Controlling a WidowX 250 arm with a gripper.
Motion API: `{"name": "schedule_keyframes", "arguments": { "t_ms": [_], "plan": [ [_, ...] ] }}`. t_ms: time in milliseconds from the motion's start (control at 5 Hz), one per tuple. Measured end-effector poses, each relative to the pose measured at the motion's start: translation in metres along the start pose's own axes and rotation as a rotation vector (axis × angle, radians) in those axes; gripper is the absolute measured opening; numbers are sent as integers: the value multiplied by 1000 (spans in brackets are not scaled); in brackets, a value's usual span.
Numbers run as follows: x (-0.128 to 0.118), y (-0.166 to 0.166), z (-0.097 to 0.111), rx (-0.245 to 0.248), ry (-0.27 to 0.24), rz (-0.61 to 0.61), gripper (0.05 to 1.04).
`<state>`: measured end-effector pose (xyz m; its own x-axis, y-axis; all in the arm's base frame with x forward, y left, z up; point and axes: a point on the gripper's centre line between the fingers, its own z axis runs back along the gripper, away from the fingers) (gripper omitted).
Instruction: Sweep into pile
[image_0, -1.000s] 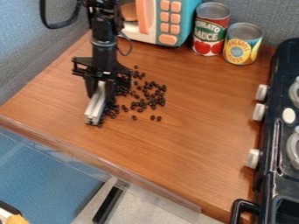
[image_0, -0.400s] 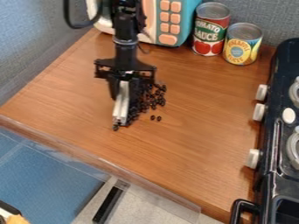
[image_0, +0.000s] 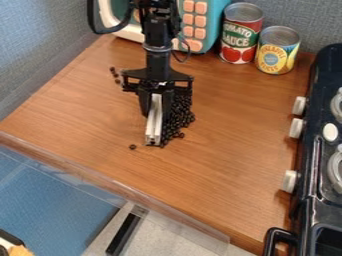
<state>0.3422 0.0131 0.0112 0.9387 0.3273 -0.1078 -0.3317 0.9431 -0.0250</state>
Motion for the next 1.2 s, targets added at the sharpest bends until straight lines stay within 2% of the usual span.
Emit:
{"name": "schedule_keyframes", "arguments": {
  "t_ms": [200,400,600,800,1000,1200],
  "plan": [
    [-2,-8,0,-15,12,-4,372],
    [-9,-12,9,-52,35,-21,372],
    [-7,9,44,-126,10,18,372],
    [-2,48,75,-174,-42,74,372],
    [7,70,83,-90,-85,75,372],
    [22,99,62,73,-101,51,372]
  ]
}}
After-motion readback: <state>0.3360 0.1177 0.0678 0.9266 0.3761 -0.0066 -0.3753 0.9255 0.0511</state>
